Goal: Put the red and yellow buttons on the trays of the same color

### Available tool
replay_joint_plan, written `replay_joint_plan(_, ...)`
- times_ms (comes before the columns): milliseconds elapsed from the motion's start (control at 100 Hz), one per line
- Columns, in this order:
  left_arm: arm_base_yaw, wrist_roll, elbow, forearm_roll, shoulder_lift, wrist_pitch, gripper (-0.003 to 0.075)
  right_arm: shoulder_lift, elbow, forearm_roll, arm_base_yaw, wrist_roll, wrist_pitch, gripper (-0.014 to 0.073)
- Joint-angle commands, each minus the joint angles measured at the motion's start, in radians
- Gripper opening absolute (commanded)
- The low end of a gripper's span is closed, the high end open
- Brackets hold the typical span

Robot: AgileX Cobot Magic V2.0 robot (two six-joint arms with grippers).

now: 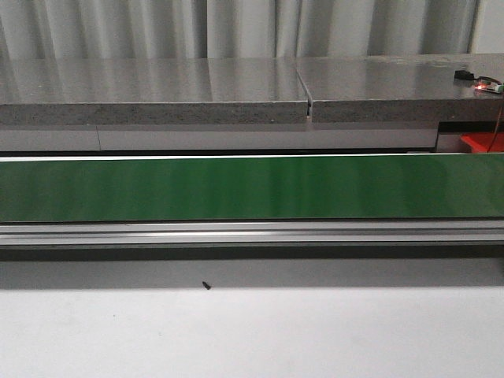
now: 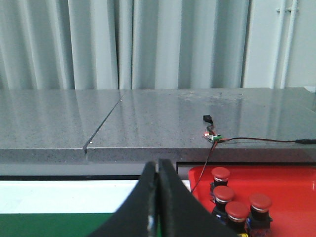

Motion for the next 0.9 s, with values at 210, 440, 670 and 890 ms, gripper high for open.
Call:
replay_joint_plan(210, -0.005, -0.008, -0.025, -0.027, 0.001, -0.063, -0.0020, -0.040, 0.072, -0.237, -0.008, 0.218, -0.088, -0.0067)
replay_joint_plan(440, -0.005, -0.008, -0.025, -0.027, 0.001, -0.063, -0.0020, -0.169, 0.221, -0.359, -0.012, 0.363, -0.146, -0.0067)
replay_joint_plan(670, -0.005, -0.008, -0.025, -0.027, 0.001, -0.065, -0.0020, -0.330, 0.309, -0.363, -0.012, 0.363, -0.077, -0.0067)
replay_joint_plan(890, -0.005, -0.008, -0.025, -0.027, 0.003, -0.064, -0.0020, -0.329, 0.309, -0.362, -0.012, 0.363, -0.072, -0.0067)
